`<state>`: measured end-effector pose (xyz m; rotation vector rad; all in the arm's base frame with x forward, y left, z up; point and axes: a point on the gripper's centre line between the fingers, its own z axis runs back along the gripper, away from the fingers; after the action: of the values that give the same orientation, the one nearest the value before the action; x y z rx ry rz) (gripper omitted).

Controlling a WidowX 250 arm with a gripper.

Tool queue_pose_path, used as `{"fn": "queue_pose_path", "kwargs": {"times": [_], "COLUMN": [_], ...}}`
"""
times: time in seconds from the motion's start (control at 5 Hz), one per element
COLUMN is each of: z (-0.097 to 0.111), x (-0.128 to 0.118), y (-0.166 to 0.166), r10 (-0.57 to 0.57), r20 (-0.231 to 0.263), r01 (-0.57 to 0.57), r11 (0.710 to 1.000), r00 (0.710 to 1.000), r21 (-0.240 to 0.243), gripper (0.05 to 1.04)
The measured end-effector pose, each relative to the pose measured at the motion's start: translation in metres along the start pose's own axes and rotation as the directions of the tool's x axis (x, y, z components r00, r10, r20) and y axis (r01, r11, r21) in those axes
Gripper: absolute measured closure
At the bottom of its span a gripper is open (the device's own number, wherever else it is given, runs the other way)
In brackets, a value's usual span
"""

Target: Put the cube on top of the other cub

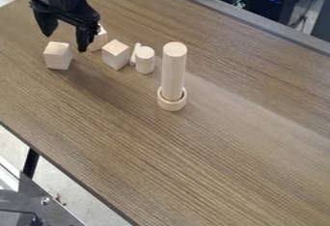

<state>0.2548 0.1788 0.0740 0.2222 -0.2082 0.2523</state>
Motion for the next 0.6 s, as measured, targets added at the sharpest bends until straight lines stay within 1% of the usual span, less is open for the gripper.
{"fn": "queue_pose_path", "kwargs": {"times": [0.2, 0.4, 0.6], "z": [-0.006, -0.019, -0.028], "x": [-0.004, -0.005, -0.004], "y": [-0.003, 0.001, 0.015], "r10": [0.002, 0.026, 0.080], "r20": [-0.021, -0.058, -0.078], "r01": [-0.002, -0.027, -0.081], "r11": [1.000, 1.000, 0.997], "r00": [1.000, 0.998, 0.994], "r21": [-0.008, -0.013, -0.006], "gripper": [0.083, 0.083, 0.083]}}
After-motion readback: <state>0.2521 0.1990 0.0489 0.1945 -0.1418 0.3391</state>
